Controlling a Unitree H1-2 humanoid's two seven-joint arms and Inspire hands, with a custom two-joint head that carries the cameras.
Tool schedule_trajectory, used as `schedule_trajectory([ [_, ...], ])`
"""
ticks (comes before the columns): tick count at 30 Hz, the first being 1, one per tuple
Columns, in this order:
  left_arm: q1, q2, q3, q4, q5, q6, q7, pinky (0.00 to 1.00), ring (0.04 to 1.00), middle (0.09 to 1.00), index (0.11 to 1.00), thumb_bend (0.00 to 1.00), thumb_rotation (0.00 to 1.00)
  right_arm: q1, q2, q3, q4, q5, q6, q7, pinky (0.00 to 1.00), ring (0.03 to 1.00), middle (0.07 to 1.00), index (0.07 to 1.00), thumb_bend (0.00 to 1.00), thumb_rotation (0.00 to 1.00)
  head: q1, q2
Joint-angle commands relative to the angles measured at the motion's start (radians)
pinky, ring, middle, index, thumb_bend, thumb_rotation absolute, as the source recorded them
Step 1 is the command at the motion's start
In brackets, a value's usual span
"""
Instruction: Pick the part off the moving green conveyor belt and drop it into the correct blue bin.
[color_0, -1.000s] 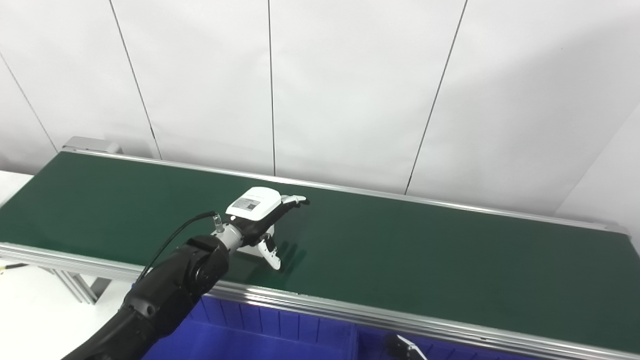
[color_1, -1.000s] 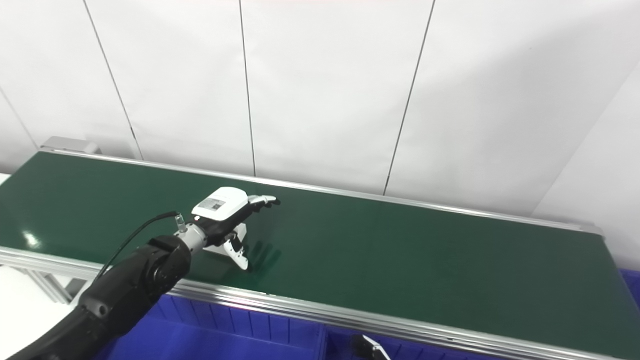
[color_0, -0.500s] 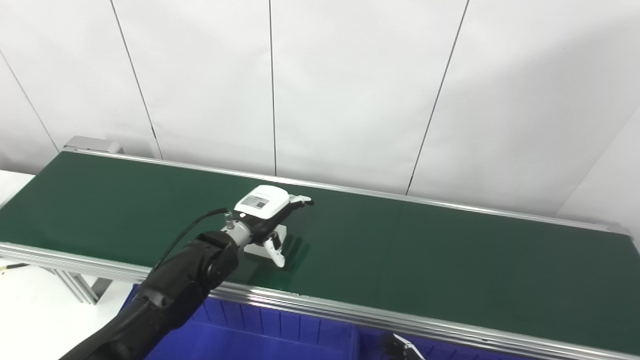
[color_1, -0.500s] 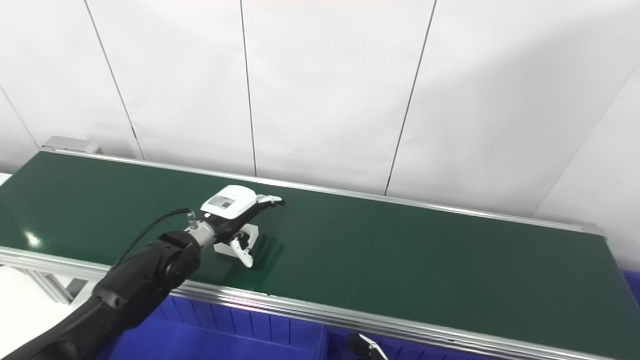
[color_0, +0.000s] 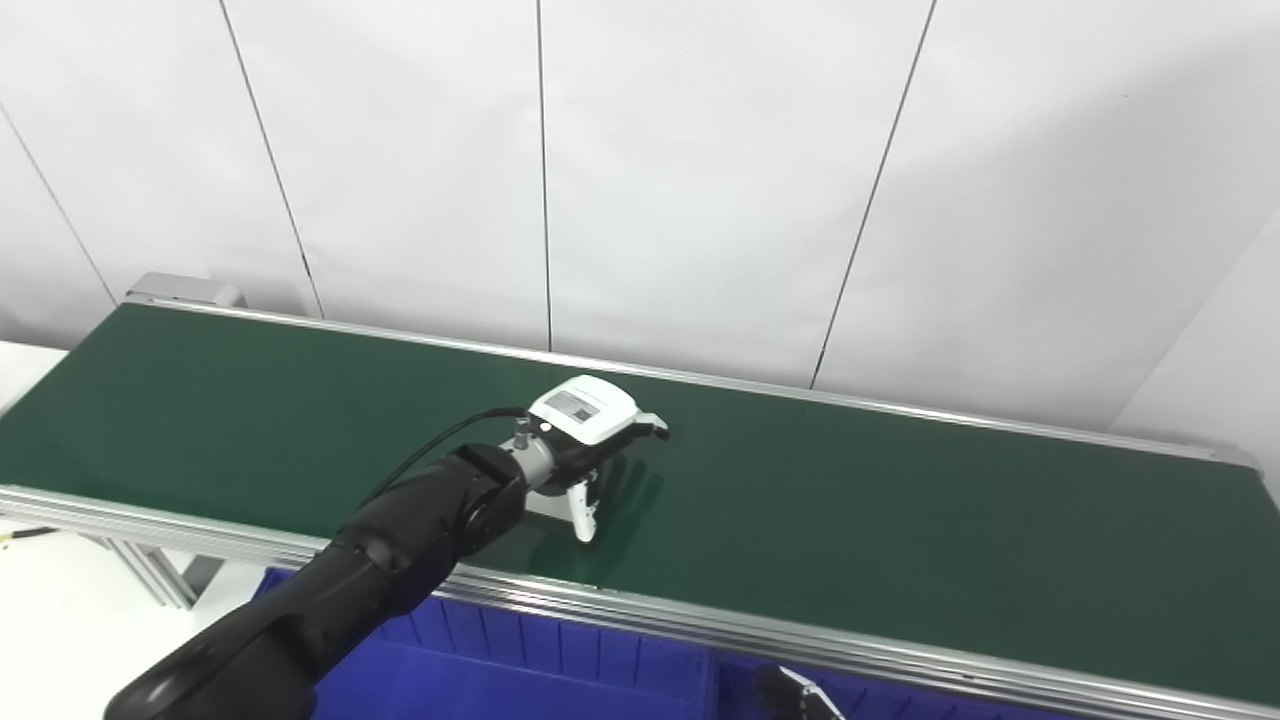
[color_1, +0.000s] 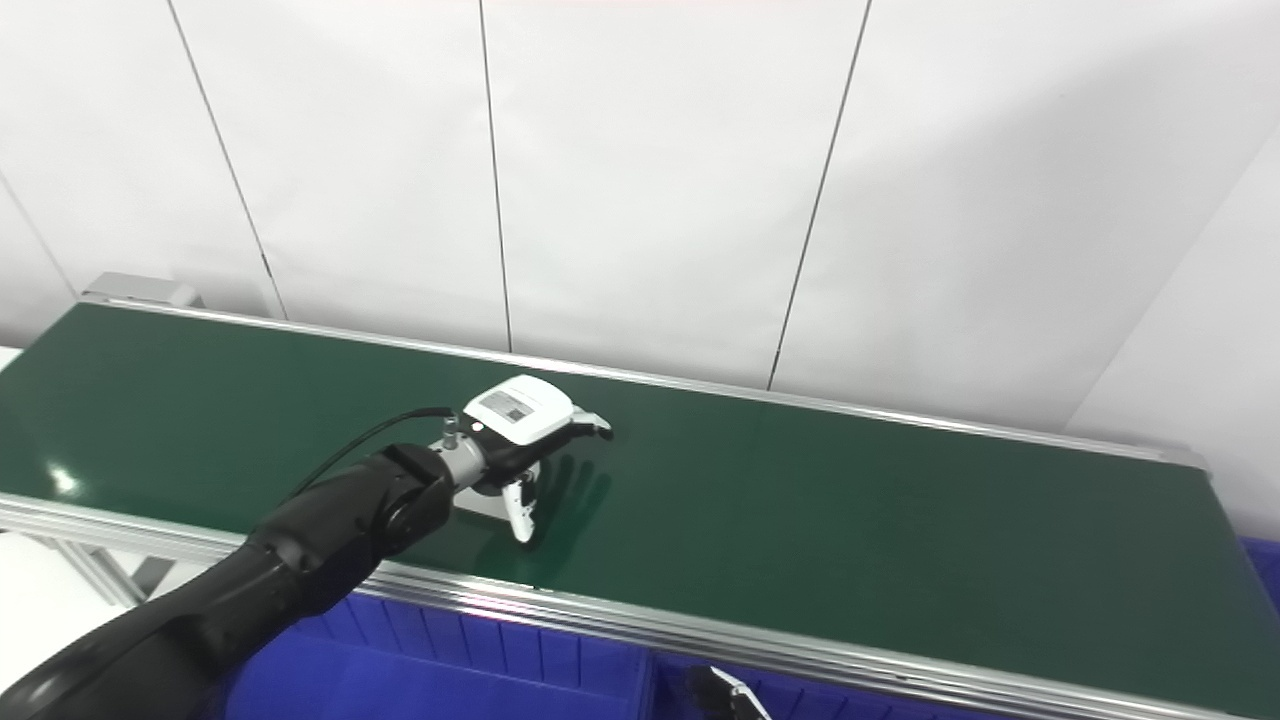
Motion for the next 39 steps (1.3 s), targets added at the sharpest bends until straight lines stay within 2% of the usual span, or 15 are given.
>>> schedule_trajectory([
  [1,-0.045,0.007,-0.027,0.037,0.065,0.026,0.012,0.72,0.774,0.801,0.789,0.63,0.00,-0.004,0.008,0.001,-0.029,-0.009,-0.049,-0.011,0.70,0.736,0.736,0.736,0.80,0.92,0.000,0.002],
  [3,-0.053,0.012,-0.049,0.044,0.075,0.031,0.013,0.73,0.770,0.796,0.782,0.64,0.00,-0.002,0.011,-0.001,-0.033,-0.005,-0.049,-0.008,0.70,0.735,0.736,0.736,0.80,0.92,-0.002,0.004],
  [4,-0.056,0.015,-0.056,0.044,0.077,0.036,0.009,0.73,0.771,0.794,0.782,0.60,0.00,0.000,0.012,-0.001,-0.035,-0.004,-0.049,-0.008,0.70,0.737,0.737,0.737,0.80,0.91,-0.002,0.005],
  [7,-0.056,0.022,-0.057,0.038,0.066,0.042,-0.009,0.73,0.778,0.796,0.784,0.56,0.00,0.000,0.015,0.000,-0.036,-0.006,-0.049,-0.010,0.70,0.740,0.738,0.737,0.79,0.91,-0.003,0.007],
  [11,-0.047,0.036,-0.051,0.006,0.058,0.045,-0.037,0.70,0.781,0.800,0.791,0.62,0.00,-0.001,0.017,0.002,-0.033,-0.011,-0.049,-0.021,0.69,0.737,0.733,0.735,0.78,0.91,-0.003,0.008],
  [14,-0.042,0.043,-0.049,-0.015,0.059,0.051,-0.059,0.71,0.783,0.804,0.797,0.62,0.00,-0.003,0.016,0.007,-0.032,-0.013,-0.049,-0.027,0.69,0.739,0.733,0.735,0.78,0.91,-0.003,0.008],
  [19,-0.036,0.048,-0.038,-0.051,0.052,0.064,-0.106,0.68,0.775,0.803,0.796,0.63,0.00,-0.006,0.016,0.009,-0.028,-0.009,-0.049,-0.034,0.68,0.729,0.730,0.732,0.78,0.91,-0.002,0.008],
  [24,-0.039,0.052,-0.038,-0.077,0.064,0.075,-0.152,0.70,0.787,0.818,0.807,0.66,0.00,-0.007,0.014,0.013,-0.029,-0.011,-0.049,-0.036,0.69,0.731,0.731,0.734,0.77,0.91,-0.002,0.008],
  [28,-0.037,0.053,-0.031,-0.091,0.061,0.075,-0.165,0.69,0.791,0.817,0.805,0.63,0.00,-0.009,0.012,0.016,-0.028,-0.013,-0.049,-0.039,0.68,0.728,0.730,0.732,0.77,0.91,-0.006,0.008],
  [30,-0.037,0.052,-0.029,-0.100,0.064,0.086,-0.174,0.69,0.793,0.819,0.807,0.69,0.00,-0.009,0.011,0.018,-0.028,-0.013,-0.049,-0.044,0.68,0.723,0.726,0.729,0.77,0.91,-0.005,0.008],
  [39,-0.046,0.054,-0.025,-0.114,0.064,0.116,-0.208,0.66,0.785,0.837,0.813,0.80,0.00,-0.008,0.010,0.020,-0.033,-0.012,-0.049,-0.039,0.68,0.726,0.729,0.731,0.77,0.90,-0.006,0.011],
])
